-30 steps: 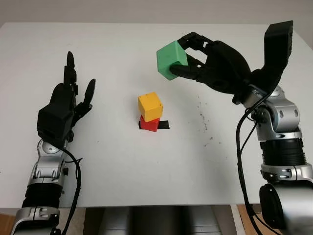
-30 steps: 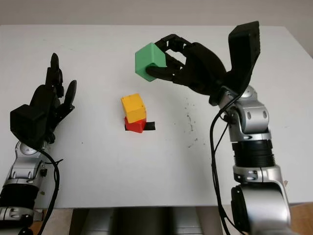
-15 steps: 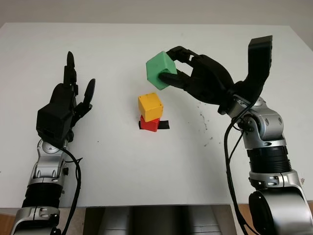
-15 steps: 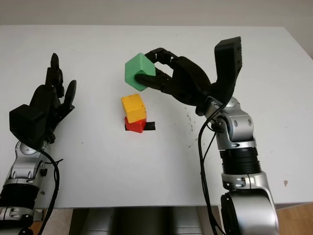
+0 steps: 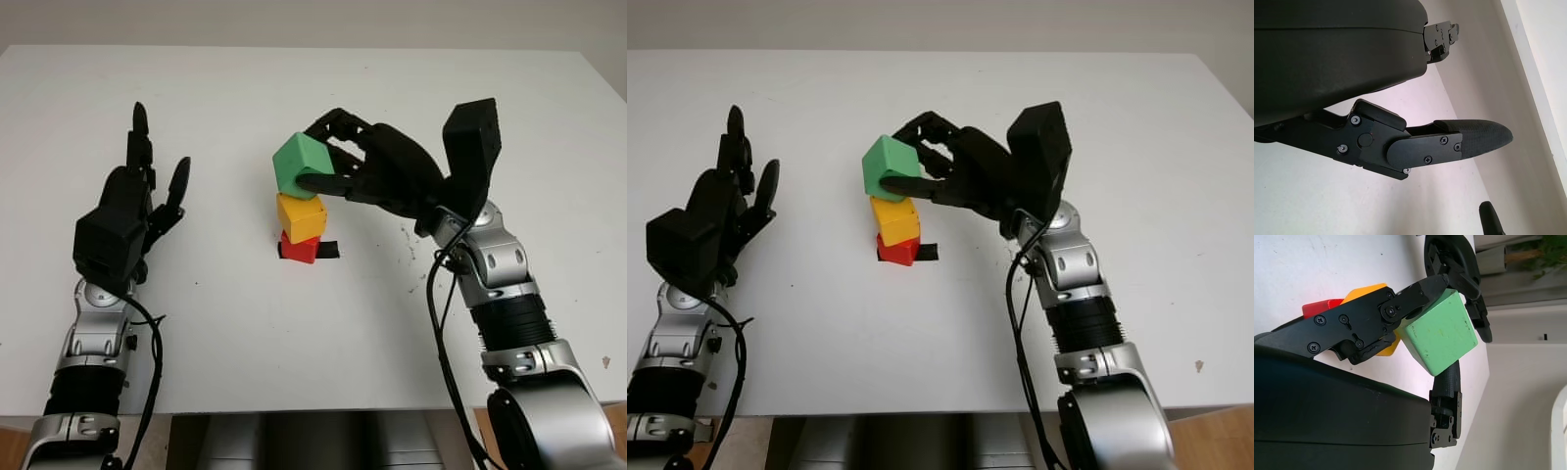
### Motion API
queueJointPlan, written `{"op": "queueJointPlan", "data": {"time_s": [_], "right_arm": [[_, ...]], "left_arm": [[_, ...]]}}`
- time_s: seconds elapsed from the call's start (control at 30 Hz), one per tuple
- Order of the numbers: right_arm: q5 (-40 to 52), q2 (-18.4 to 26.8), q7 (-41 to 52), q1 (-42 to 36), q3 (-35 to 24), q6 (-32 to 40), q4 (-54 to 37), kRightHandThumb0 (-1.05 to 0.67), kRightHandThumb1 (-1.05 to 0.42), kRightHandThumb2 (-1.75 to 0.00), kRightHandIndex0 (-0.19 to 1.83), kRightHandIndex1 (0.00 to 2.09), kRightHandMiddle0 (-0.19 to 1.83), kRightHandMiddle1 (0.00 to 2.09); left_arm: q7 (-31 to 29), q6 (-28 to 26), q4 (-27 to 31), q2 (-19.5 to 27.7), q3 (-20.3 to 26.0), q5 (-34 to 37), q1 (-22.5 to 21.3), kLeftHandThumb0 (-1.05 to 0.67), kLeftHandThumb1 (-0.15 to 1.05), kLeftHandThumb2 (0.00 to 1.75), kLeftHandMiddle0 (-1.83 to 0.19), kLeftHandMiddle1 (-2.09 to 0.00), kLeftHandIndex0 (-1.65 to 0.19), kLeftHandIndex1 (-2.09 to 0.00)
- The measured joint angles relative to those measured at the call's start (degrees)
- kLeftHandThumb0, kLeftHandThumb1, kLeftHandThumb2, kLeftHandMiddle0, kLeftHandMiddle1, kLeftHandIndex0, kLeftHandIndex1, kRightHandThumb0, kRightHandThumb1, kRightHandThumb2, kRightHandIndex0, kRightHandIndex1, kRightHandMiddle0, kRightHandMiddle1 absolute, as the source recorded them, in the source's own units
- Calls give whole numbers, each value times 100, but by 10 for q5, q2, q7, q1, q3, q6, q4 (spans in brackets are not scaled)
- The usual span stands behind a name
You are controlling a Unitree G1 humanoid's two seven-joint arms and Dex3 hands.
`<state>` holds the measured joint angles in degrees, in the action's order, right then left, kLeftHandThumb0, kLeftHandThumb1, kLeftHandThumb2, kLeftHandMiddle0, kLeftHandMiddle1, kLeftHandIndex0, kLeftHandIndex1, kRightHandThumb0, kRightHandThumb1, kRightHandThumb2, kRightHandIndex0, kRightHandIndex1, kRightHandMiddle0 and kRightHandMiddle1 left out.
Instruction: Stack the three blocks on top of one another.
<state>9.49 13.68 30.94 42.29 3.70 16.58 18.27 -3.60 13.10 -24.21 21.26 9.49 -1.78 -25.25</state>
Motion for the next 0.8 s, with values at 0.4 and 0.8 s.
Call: {"op": "queueJointPlan", "data": {"time_s": [0.4, 0.8], "right_arm": [[-10, 11, 7, 2, 0, 13, -4, -45, -97, -6, 7, 6, 28, 176], [0, 36, 10, 7, -24, 45, -32, -43, -99, -6, 5, 5, 22, 181]], "left_arm": [[2, 0, 0, 0, 0, 0, 3, -83, 105, 54, 19, 0, 19, 0], [5, -1, 0, -1, 0, 0, 3, -82, 105, 54, 19, 0, 19, 0]]}}
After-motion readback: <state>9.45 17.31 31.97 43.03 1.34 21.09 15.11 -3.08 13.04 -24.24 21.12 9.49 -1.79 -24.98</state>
